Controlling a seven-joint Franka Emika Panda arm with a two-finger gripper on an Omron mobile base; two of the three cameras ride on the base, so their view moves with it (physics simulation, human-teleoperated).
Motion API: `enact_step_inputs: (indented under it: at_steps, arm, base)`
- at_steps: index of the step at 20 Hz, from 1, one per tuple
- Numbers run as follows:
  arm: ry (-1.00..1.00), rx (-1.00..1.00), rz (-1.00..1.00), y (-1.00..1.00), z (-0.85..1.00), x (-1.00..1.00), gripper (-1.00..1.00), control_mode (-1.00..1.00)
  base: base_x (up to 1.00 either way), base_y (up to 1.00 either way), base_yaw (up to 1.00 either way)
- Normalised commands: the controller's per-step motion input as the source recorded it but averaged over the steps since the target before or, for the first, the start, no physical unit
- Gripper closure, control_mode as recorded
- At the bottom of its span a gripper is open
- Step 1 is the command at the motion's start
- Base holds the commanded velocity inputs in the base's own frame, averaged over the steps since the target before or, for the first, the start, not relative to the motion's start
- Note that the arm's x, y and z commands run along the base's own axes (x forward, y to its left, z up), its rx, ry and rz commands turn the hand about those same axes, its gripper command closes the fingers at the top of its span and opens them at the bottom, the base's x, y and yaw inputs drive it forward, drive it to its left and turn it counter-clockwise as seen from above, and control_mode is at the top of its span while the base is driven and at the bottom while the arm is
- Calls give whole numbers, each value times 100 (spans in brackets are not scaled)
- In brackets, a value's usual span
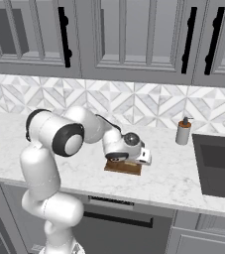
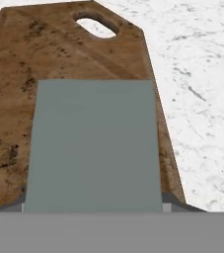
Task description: Pick up the sponge from the counter and clean the cutting board by briefly scrubbing or pressing down on the cutting board. Once finished, release the sponge.
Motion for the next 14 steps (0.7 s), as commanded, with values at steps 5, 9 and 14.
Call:
enact_step_inputs:
  at_steps: [5, 9, 14]
  arm:
    - [11, 0, 2, 0, 0, -29, 100, -100]
    - [3, 4, 10, 0, 26, -2, 100, -100]
    - [0, 5, 11, 16, 42, -2, 100, -100]
  base:
    - [0, 0, 0]
    - [0, 0, 0]
    - [0, 0, 0]
